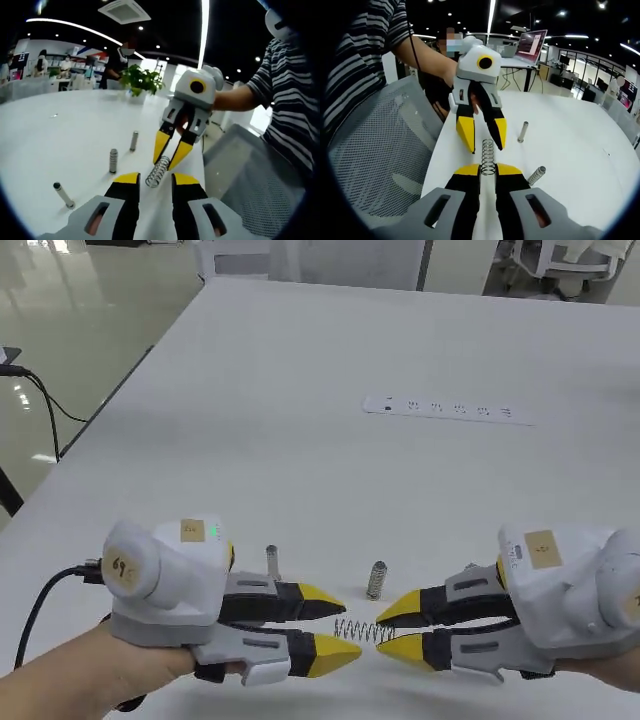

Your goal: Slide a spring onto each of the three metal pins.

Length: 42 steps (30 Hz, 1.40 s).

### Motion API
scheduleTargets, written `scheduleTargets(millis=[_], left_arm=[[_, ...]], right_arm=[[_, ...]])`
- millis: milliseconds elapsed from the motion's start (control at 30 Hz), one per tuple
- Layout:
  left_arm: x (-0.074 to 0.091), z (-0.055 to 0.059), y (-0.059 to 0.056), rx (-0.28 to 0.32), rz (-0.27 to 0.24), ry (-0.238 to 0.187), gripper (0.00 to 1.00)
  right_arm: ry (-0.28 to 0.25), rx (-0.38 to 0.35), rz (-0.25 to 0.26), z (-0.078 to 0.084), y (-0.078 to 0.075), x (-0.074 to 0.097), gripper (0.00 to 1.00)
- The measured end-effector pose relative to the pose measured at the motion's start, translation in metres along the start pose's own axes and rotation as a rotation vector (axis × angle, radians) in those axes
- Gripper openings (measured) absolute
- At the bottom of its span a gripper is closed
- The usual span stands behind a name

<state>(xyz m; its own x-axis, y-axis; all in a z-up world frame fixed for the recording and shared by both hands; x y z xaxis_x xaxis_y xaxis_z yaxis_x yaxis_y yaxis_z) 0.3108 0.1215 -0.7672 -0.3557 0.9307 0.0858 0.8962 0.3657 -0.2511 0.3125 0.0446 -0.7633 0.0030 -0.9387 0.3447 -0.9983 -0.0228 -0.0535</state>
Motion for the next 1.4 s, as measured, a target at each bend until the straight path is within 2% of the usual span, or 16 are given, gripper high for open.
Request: scheduleTargets(millis=[233, 333, 433, 700, 833, 1033, 1400], left_arm=[[-0.002, -0.002, 0.001, -0.021, 0.014, 0.003, 0.08], [-0.001, -0.003, 0.002, -0.021, 0.017, 0.001, 0.07], [-0.001, 0.000, 0.002, -0.042, 0.030, 0.027, 0.04], [-0.001, 0.000, 0.001, -0.056, 0.068, 0.031, 0.03], [-0.002, -0.002, -0.002, -0.054, 0.089, 0.035, 0.03], [-0.001, -0.002, -0.002, -0.059, 0.093, 0.043, 0.02], [-0.002, -0.002, -0.006, -0.067, 0.112, 0.063, 0.02]], right_arm=[[-0.015, -0.006, 0.002, -0.004, -0.001, 0.000, 0.08], [-0.021, -0.013, 0.005, -0.005, -0.002, 0.000, 0.08], [-0.019, -0.010, 0.006, -0.005, -0.003, -0.001, 0.08], [-0.019, -0.030, 0.004, -0.004, -0.001, 0.000, 0.08], [-0.031, -0.089, 0.026, -0.002, 0.001, 0.002, 0.09], [-0.044, -0.122, 0.060, 0.003, 0.000, 0.009, 0.09], [-0.063, -0.147, 0.063, 0.002, 0.004, 0.007, 0.08]])
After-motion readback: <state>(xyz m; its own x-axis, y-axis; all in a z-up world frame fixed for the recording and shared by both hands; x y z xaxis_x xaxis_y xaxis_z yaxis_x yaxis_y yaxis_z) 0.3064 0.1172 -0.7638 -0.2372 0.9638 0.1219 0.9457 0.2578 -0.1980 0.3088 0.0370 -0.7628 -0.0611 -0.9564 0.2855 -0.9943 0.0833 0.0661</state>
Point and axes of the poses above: the centre of the closed fingertips' face, and the gripper's own axes: x roughly backward along the fingers, y roughly to its left, z roughly out of its underside, the point moved 4 cm from there along x, roughly backward along the fingers, and after that the axes turned 14 degrees about -y, right-handed, at the moved point
